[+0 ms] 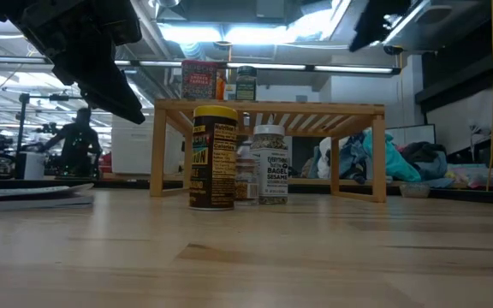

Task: Shelf spices
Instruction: Put the white seasoning bottle on the shelf

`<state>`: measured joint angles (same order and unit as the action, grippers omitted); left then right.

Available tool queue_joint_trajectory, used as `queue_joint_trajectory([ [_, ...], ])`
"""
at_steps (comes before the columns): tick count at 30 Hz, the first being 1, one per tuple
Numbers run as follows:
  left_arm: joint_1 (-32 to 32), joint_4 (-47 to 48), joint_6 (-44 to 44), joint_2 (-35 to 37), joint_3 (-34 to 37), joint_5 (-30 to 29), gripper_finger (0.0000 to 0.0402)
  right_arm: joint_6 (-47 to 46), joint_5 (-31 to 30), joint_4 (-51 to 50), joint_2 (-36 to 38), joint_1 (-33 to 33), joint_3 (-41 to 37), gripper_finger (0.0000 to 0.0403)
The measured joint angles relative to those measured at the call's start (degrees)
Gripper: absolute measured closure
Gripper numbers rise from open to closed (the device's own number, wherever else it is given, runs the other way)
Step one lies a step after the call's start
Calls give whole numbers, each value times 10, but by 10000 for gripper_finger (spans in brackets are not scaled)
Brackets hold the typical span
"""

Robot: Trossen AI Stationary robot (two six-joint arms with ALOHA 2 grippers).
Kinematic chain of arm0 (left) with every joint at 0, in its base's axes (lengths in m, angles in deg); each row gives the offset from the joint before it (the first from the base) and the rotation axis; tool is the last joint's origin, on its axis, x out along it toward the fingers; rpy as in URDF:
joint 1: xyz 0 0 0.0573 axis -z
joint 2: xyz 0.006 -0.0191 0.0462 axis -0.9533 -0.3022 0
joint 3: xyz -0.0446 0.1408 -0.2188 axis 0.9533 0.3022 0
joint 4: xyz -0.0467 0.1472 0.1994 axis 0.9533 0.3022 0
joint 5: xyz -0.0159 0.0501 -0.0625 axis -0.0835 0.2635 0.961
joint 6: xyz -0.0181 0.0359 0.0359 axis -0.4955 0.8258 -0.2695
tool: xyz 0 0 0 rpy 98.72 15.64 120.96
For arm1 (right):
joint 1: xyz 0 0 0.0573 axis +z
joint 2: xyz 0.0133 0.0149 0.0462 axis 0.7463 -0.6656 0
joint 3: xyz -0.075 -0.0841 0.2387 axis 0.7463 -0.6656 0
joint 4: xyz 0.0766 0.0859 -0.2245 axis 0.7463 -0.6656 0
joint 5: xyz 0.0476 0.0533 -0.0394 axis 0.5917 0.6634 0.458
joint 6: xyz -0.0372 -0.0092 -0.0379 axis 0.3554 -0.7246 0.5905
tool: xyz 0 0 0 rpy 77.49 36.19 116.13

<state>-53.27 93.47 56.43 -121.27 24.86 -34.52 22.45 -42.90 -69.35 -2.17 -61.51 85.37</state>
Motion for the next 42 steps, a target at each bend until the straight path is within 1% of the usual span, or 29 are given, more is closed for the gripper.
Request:
queue_joint_trajectory([
  [4,0,0,0,0,0,0,219,-78,-76,-56,-3,75,-1,116],
  [8,0,0,0,0,0,0,219,-146,-136,-81,-8,142,-1,116],
  [12,0,0,0,0,0,0,219,-196,-202,-110,-9,195,-6,116],
  [15,0,0,0,0,0,0,219,-245,-228,-126,4,222,-42,116],
  [18,0,0,0,0,0,0,219,-298,-235,-126,32,238,-94,120],
  [20,0,0,0,0,0,0,219,-314,-238,-113,61,239,-136,129],
  [25,0,0,0,0,0,0,219,-311,-251,11,149,237,-257,171],
  [30,0,1,0,0,0,0,219,-291,-258,199,229,237,-399,208],
  [32,0,0,0,0,0,0,219,-270,-265,310,245,237,-457,217],
  [34,0,1,0,0,0,0,219,-254,-263,410,249,237,-513,220],
  [37,0,1,0,0,0,0,219,-228,-260,565,231,236,-576,218],
  [39,0,1,0,0,0,0,219,-220,-264,648,212,236,-607,211],
  [42,0,0,0,0,0,0,219,-196,-267,744,176,236,-625,189],
])
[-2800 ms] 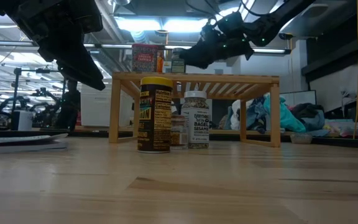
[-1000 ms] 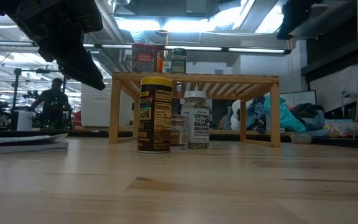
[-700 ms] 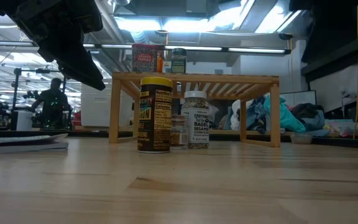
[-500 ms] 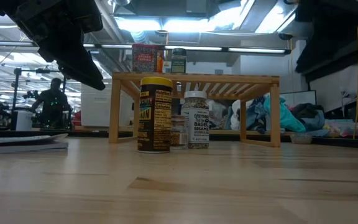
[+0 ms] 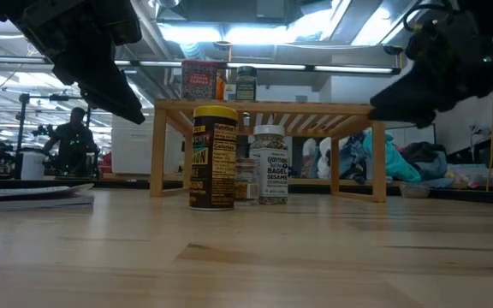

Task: Shelf spices
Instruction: Put the white seasoning bottle on the shelf

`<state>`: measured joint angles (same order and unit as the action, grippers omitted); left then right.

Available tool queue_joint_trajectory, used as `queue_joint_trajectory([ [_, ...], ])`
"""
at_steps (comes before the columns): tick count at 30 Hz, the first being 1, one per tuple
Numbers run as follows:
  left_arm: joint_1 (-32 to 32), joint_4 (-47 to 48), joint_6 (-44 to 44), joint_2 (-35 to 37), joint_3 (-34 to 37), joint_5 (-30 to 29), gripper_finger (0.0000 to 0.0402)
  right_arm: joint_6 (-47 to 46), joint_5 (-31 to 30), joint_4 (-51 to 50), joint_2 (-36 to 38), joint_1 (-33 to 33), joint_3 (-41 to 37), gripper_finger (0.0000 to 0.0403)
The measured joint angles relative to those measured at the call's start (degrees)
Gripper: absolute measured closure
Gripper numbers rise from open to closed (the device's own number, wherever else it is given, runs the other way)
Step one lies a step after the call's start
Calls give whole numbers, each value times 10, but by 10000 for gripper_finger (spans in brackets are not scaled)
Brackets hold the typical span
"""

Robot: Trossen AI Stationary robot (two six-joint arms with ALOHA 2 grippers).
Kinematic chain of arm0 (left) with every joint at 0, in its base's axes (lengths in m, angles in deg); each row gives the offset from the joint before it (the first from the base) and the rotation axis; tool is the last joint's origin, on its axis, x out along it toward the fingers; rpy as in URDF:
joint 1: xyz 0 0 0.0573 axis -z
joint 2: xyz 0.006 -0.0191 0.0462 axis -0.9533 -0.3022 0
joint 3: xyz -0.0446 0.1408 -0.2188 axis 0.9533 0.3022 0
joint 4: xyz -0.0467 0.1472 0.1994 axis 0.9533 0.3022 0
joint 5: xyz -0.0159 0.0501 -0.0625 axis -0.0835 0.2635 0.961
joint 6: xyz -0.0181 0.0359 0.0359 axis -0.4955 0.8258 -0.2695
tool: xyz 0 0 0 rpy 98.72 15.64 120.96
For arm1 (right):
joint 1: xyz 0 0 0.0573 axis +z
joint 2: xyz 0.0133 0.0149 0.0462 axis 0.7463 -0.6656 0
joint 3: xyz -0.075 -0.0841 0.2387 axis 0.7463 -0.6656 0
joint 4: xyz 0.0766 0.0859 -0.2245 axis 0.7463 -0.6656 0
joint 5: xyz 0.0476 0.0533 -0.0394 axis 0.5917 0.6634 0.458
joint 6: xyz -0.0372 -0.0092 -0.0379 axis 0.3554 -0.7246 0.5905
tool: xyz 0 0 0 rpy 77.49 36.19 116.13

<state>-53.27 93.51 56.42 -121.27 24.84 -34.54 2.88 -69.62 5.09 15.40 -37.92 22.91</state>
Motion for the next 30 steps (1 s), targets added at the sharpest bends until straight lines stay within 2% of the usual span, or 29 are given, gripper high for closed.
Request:
queue_joint_trajectory([
  [7,0,0,0,0,0,0,219,16,4,117,-125,-14,-2,103],
  [11,0,0,0,0,0,0,219,16,51,215,-201,-50,0,74],
  [14,0,0,0,0,0,0,219,23,98,254,-253,-76,18,69],
  [21,0,0,0,0,0,0,219,65,188,260,-362,-116,102,68],
  [30,0,0,0,0,0,0,219,79,261,260,-435,-153,163,68],
])
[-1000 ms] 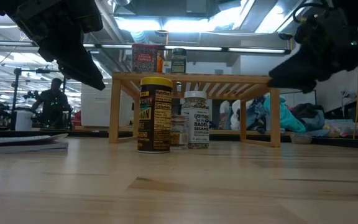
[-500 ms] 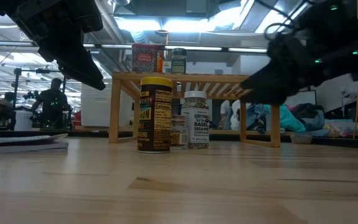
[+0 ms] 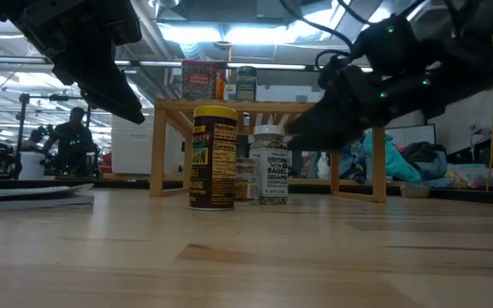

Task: Shelf spices
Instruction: Put the white seasoning bottle on the shelf

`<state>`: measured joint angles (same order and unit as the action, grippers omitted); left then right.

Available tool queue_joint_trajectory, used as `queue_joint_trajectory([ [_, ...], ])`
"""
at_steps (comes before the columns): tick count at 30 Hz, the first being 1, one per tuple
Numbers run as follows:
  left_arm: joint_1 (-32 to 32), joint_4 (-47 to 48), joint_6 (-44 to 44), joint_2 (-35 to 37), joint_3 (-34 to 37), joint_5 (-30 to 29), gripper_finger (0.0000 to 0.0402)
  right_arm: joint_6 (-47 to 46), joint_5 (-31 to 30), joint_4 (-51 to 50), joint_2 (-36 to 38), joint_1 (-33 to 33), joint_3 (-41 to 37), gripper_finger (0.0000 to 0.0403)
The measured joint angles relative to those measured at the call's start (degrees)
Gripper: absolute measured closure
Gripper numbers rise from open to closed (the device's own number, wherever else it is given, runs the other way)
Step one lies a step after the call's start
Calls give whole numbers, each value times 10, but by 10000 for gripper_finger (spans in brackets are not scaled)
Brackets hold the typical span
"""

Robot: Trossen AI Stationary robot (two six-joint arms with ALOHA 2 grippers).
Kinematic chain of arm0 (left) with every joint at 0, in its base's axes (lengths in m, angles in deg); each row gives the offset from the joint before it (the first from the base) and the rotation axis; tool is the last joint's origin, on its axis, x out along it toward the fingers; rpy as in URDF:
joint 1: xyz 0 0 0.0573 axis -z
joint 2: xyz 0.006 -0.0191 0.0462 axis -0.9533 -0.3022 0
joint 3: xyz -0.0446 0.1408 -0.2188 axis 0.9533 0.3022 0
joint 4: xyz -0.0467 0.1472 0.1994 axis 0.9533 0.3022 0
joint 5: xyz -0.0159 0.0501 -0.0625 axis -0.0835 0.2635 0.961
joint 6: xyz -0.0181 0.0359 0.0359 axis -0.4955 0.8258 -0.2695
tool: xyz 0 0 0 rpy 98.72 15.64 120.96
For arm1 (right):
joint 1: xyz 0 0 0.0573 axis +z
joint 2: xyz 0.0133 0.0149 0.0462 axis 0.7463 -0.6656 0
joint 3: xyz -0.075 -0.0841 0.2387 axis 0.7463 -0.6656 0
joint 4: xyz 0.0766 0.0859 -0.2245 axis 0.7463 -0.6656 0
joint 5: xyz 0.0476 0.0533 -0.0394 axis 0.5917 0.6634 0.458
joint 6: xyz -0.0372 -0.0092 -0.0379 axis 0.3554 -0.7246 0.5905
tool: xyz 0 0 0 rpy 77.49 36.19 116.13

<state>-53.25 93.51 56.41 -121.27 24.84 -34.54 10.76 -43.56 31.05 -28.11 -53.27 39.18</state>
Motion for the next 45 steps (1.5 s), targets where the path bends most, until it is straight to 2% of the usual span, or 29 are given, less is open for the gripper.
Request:
queue_joint_trajectory([
  [22,0,0,0,0,0,0,219,53,21,17,-54,0,29,68],
  [36,0,0,0,0,0,0,219,21,67,11,-79,2,58,68],
  [45,0,0,0,0,0,0,219,12,68,-1,-79,1,58,68],
])
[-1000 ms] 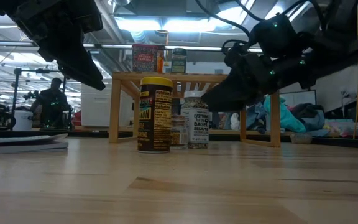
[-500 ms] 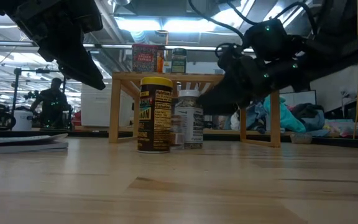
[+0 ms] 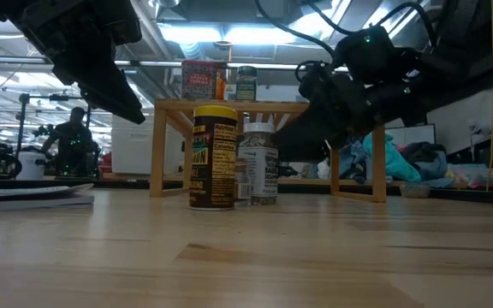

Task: Shelf spices
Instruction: Put the white seasoning bottle on the shelf

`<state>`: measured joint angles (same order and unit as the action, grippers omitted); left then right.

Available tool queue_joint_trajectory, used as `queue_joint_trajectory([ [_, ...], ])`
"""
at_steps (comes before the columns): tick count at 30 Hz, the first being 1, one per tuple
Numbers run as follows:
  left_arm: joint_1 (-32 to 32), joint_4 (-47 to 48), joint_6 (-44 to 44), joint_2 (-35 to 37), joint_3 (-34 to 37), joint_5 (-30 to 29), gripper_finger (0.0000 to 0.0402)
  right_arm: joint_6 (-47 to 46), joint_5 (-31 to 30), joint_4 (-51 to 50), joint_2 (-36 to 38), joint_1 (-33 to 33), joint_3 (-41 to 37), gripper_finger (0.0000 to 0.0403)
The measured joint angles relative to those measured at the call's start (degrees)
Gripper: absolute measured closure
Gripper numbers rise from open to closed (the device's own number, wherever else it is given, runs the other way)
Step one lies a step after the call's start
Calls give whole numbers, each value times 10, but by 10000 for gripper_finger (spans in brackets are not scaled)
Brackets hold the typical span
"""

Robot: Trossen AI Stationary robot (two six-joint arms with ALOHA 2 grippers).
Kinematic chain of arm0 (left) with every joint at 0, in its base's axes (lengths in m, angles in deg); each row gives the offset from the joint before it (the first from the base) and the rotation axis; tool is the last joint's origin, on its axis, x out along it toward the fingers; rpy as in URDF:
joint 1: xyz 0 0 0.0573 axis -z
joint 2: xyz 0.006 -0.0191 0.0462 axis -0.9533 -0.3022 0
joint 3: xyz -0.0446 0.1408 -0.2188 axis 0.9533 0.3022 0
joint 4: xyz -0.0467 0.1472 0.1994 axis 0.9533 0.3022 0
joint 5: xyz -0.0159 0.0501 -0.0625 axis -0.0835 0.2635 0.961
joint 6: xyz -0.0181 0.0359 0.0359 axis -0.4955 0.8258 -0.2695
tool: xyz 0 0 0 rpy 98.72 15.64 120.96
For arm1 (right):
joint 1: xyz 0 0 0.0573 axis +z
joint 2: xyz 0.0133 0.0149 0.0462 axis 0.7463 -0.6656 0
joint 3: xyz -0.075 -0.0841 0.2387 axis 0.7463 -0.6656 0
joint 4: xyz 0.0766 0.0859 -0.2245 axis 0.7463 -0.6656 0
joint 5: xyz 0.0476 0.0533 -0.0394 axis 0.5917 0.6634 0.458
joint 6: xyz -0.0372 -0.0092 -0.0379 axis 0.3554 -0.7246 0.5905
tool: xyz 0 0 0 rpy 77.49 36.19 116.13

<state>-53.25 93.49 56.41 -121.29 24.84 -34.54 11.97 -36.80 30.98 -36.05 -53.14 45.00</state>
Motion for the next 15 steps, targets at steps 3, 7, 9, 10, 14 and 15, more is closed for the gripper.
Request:
queue_joint_trajectory([
  [3,0,0,0,0,0,0,219,-12,0,0,0,0,0,68],
  [7,0,0,0,0,0,0,219,-30,0,0,0,6,0,68],
  [9,0,0,0,0,0,0,219,-31,-5,0,0,14,0,68],
  [10,0,0,0,0,0,0,219,-31,-6,0,0,19,0,68],
  [14,0,0,0,0,0,0,219,-31,-24,-2,0,40,0,68],
  [15,0,0,0,0,0,0,219,-31,-29,-2,0,45,0,68],
])
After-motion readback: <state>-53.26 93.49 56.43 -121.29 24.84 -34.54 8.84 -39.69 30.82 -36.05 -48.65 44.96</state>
